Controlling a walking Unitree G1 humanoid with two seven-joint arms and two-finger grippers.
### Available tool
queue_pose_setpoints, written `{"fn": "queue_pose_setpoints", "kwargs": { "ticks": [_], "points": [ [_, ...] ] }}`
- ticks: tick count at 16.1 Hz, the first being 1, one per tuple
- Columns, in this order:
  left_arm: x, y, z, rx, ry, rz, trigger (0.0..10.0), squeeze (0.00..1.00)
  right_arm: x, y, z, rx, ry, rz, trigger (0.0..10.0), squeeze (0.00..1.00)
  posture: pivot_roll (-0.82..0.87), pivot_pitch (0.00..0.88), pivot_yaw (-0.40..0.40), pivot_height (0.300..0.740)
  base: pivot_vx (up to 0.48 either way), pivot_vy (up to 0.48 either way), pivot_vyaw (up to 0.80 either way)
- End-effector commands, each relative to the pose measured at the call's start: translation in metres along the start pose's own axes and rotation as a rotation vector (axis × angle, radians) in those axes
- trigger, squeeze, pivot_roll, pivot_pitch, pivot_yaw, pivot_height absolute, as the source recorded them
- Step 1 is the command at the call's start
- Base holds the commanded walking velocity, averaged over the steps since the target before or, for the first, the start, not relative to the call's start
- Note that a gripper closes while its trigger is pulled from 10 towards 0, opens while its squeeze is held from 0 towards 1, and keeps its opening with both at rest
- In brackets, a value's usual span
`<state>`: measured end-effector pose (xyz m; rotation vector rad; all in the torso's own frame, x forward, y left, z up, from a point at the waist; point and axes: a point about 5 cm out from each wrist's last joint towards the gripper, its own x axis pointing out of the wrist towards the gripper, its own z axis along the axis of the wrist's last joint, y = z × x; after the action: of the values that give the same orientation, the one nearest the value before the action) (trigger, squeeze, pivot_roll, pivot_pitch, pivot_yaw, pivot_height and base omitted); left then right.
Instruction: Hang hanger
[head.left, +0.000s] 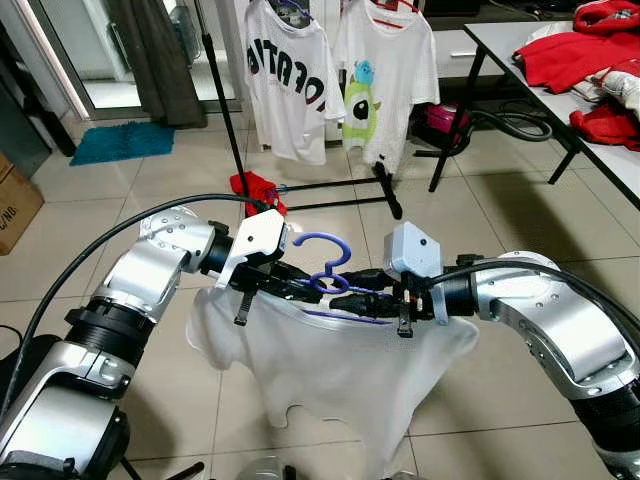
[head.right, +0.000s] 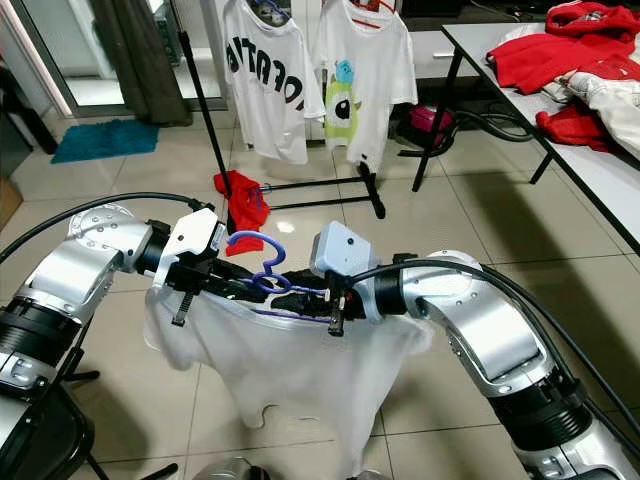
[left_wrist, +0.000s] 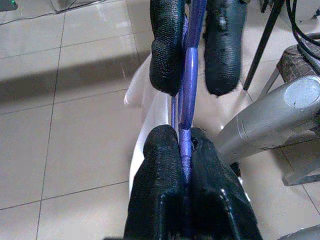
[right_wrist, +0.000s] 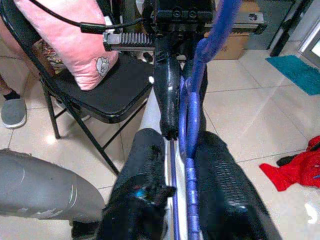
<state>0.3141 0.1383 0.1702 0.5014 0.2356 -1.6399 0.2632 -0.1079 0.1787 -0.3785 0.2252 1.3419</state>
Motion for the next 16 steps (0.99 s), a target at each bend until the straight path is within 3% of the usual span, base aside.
{"fn": "queue_pose_setpoints", "kwargs": {
  "ticks": [1,9,10,11,12,13,16],
  "points": [
    [0.0,0.004,0.009,0.034,-0.005,0.01,0.0,0.0,0.005,0.003,0.005,-0.005,-0.019,0.036,0.0,0.0,-0.12,0.0,0.061,0.74,0.0,0.0,0.0],
    [-0.001,0.007,0.01,0.034,-0.019,0.046,0.0,0.0,0.005,0.002,0.006,0.016,-0.043,0.021,0.0,0.0,-0.12,0.0,0.063,0.74,0.0,0.0,0.0],
    [-0.001,0.009,0.01,0.016,-0.03,0.062,10.0,0.0,0.005,0.002,0.007,0.033,-0.054,0.023,0.0,0.0,-0.12,0.0,0.063,0.74,0.0,0.0,0.0],
    [-0.001,0.009,0.011,0.004,-0.036,0.055,10.0,0.0,0.006,0.003,0.007,0.038,-0.055,0.024,0.0,0.0,-0.12,0.0,0.063,0.74,0.0,0.0,0.0],
    [-0.001,0.009,0.011,0.002,-0.044,0.052,10.0,0.28,0.005,0.003,0.006,0.042,-0.051,0.029,0.0,0.0,-0.12,0.0,0.065,0.74,0.0,0.0,0.0],
    [-0.003,0.009,0.012,0.001,-0.057,0.045,10.0,1.0,0.005,0.004,0.005,0.043,-0.043,0.033,0.0,0.0,-0.12,0.0,0.065,0.74,0.0,0.0,0.0],
    [-0.01,0.007,0.015,0.026,-0.092,0.027,10.0,1.0,-0.001,0.002,-0.007,0.057,0.017,0.001,0.0,0.0,-0.12,0.0,0.066,0.74,0.0,0.0,0.0]
  ]
}}
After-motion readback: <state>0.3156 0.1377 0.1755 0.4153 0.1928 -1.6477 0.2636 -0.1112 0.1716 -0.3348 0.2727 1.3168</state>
